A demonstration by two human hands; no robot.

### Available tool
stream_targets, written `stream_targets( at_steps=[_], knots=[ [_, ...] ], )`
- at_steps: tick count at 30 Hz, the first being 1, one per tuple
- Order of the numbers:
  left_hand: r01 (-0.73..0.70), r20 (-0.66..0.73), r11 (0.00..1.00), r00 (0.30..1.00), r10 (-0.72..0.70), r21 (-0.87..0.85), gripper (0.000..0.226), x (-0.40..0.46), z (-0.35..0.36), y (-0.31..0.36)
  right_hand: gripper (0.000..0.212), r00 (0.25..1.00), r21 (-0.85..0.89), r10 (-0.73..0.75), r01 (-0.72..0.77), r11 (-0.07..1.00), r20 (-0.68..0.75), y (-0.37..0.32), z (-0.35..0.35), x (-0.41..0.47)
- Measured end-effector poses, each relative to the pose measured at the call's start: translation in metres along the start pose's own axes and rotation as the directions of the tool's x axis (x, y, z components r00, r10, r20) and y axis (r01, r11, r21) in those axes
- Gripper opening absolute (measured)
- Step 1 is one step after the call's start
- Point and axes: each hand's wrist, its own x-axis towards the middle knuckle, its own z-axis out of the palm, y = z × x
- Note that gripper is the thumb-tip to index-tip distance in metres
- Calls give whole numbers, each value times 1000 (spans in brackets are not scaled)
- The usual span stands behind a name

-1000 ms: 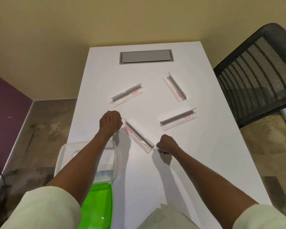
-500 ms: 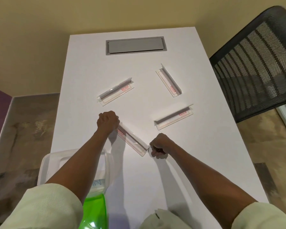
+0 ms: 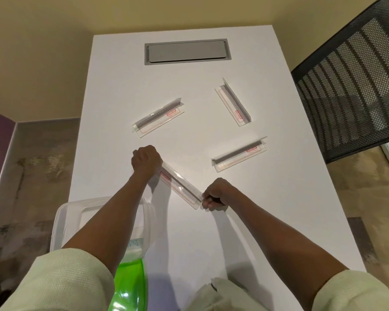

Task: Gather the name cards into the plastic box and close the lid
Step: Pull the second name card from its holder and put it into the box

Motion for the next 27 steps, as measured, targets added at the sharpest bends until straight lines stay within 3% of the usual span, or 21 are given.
stream_targets(
  at_steps=[8,16,22,25,27],
  knots=[
    [70,0,993,998,-70,-98,7,-21,-17,9,31,999,19,-16,15,1000,47,11,-13,-25],
    [76,14,986,997,-74,-146,10,-56,-29,22,29,949,36,-226,240,970,-217,39,-37,-43],
    [51,61,987,997,-42,-154,16,-87,-24,23,14,834,-259,-390,307,916,-390,64,-55,-56],
    [37,100,987,995,-22,-155,18,-105,-16,22,6,817,-312,-417,306,899,-398,78,-65,-58],
    [35,109,985,994,-16,-169,13,-116,-8,22,13,804,-312,-432,321,894,-409,87,-71,-54]
  ],
)
